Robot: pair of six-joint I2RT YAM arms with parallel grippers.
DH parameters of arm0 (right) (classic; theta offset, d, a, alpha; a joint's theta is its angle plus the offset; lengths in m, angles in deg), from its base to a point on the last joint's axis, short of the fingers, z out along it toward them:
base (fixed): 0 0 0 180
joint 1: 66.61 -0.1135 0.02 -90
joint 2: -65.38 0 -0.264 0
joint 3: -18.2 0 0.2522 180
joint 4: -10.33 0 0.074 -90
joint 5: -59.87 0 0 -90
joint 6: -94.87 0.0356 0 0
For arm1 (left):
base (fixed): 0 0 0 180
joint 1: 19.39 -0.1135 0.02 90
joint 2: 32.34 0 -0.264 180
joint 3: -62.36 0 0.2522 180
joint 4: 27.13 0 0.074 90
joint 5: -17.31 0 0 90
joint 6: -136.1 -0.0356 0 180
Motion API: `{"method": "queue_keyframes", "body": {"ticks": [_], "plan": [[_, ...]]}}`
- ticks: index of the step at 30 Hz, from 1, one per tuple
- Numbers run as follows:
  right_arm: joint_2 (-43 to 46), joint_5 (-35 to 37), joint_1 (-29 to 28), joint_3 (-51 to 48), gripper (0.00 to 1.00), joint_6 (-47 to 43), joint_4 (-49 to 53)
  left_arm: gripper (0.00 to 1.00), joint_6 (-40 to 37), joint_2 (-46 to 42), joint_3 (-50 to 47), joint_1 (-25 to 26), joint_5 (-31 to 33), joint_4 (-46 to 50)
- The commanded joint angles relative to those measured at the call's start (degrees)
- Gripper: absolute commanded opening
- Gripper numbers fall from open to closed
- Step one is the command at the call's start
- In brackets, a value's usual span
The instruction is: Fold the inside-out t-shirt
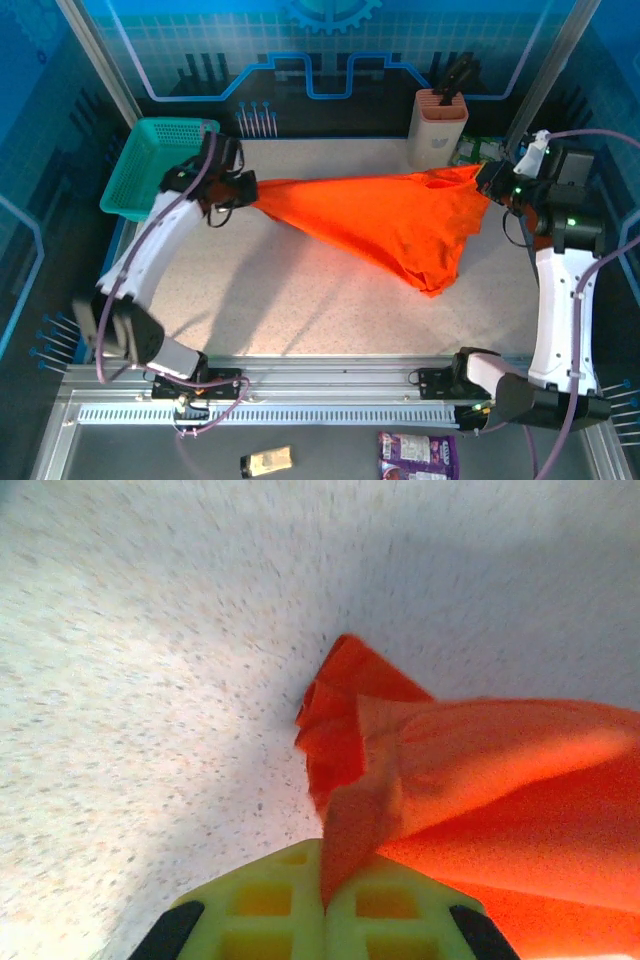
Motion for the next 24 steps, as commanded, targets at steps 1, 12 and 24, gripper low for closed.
{"method": "queue_keyframes", "body": {"ticks": [1,12,24], "plan": [[4.9,0.6,1.0,-6.3,0.00,-1.9,6.5,0.00,2.9,-6.8,-13.1,1.1,-3.7,5.5],[11.0,4.2,1.2,-28.9,0.00,-3.6,5.8,0.37,16.5,-15.9,-38.5,13.4,-8.7,-1.3],[11.0,3.3,1.1,-29.2,0.00,-3.8,5.5,0.39,8.2,1.8,-25.9,12.0,-0.3,-2.4]]}}
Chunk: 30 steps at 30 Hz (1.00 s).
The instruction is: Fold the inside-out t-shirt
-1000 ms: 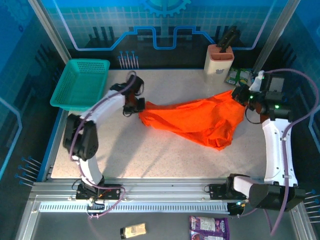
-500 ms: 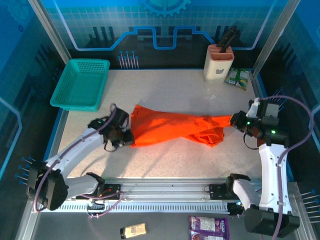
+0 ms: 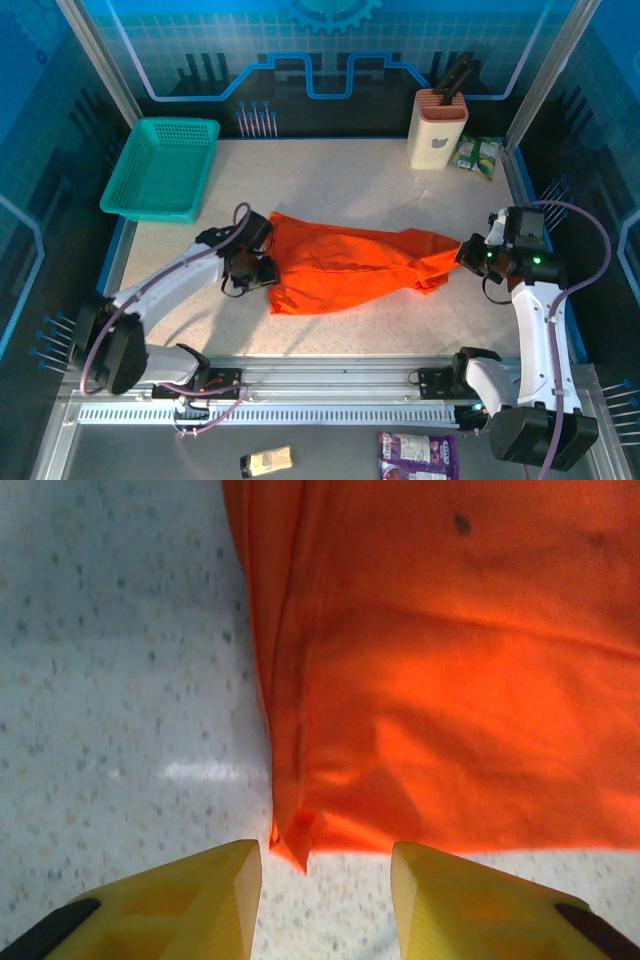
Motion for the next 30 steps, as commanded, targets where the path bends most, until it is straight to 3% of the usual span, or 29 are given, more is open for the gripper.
{"method": "queue_keyframes", "body": {"ticks": [1,12,22,30], "plan": [[0.6,-0.3,0.9,0.5,0.00,-0.7,-0.2,0.39,-4.2,6.7,4.0,-1.6,4.1,-1.0],[1.1,-0.9,0.8,1.0,0.00,0.1,0.4,0.41,-9.0,16.8,3.7,-10.7,-14.5,-14.4],[1.1,-1.1,0.8,1.0,0.00,0.5,0.4,0.36,-11.1,19.0,5.5,-11.7,-13.4,-13.9],[1.4,-0.8,0.8,1.8,0.00,0.1,1.3,0.43,-12.2,22.7,6.2,-12.0,-15.4,-13.5]]}}
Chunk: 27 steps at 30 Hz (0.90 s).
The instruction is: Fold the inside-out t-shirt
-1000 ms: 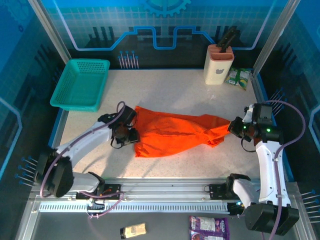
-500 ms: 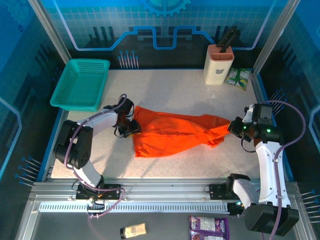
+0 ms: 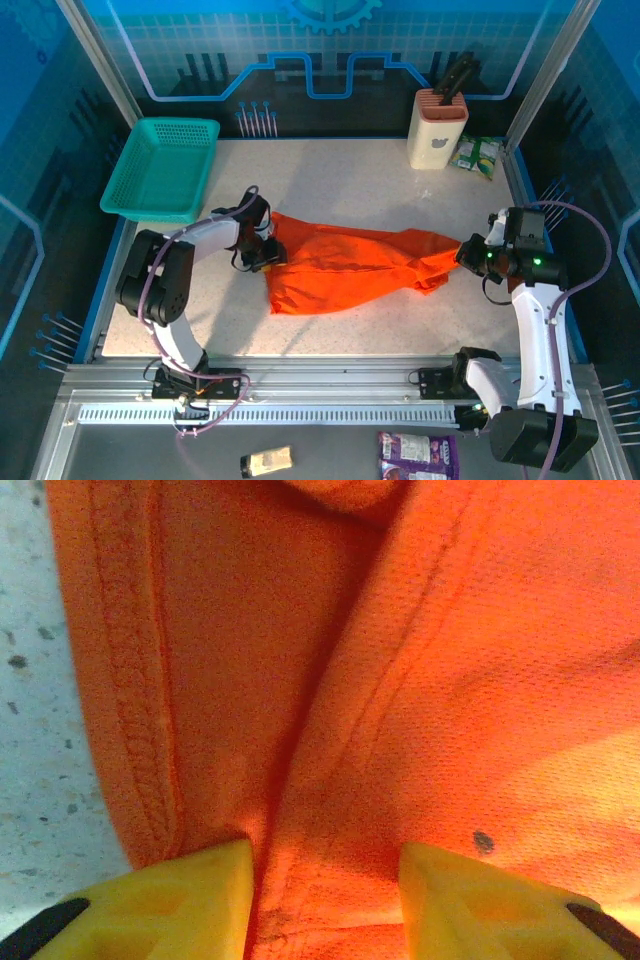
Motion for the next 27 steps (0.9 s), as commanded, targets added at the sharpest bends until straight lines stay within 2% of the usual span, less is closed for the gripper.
{"method": "queue_keyframes", "body": {"ticks": [1,5,10,15,20,24,27], "plan": [[0.8,-0.3,0.8,1.9,0.00,0.0,1.2,0.43,-1.7,0.8,0.6,-0.5,-2.8,1.0],[0.6,-0.3,0.9,2.3,0.00,-0.1,1.4,0.47,-1.8,0.3,-0.1,-0.5,-1.4,2.5],[0.2,-0.6,0.8,3.0,0.00,-0.3,1.4,0.43,-1.7,-3.3,-3.0,-0.5,-6.4,0.9],[0.0,-0.6,0.9,3.3,0.00,-0.3,1.3,0.43,-0.2,-7.5,-5.9,-1.2,-11.4,-1.3],[0.1,-0.7,0.8,3.3,0.00,-0.2,1.4,0.38,0.9,-8.3,-7.8,-1.5,-16.3,-4.0],[0.2,-0.8,0.8,3.0,0.00,-0.3,1.4,0.35,0.8,-7.6,-8.9,-1.5,-15.0,-4.2],[0.4,-0.6,0.8,2.9,0.00,-0.2,1.4,0.42,-0.1,-7.7,-9.0,-1.5,-10.5,-2.7]]}}
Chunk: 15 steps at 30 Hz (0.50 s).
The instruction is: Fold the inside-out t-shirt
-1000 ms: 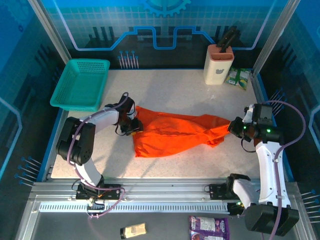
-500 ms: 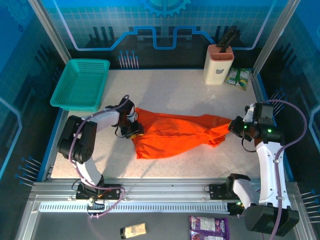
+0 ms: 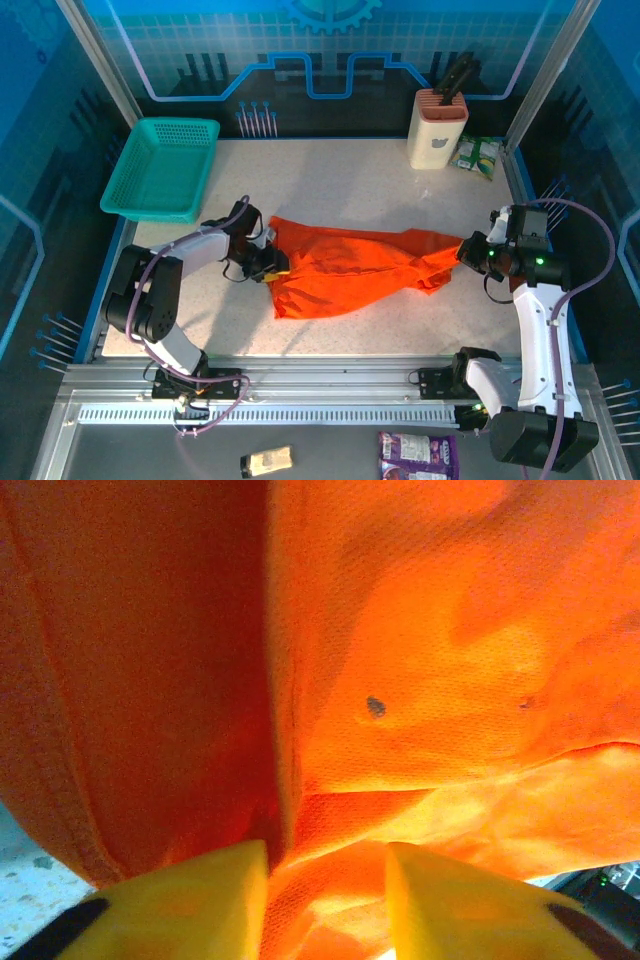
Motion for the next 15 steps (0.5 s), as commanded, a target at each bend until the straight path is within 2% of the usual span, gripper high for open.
{"method": "queue_keyframes", "body": {"ticks": [1,4,15], "plan": [[0.5,-0.5,0.9,1.3,0.00,-0.2,0.9,0.44,-1.1,-0.4,-0.6,-0.4,4.4,1.9],[0.4,-0.5,0.8,1.4,0.00,-0.3,0.9,0.46,-2.4,-0.3,-0.7,-0.5,5.5,2.2],[0.5,-0.1,0.9,2.1,0.00,-0.2,1.4,0.42,-5.3,3.6,-0.2,-0.2,-1.0,0.0]]}}
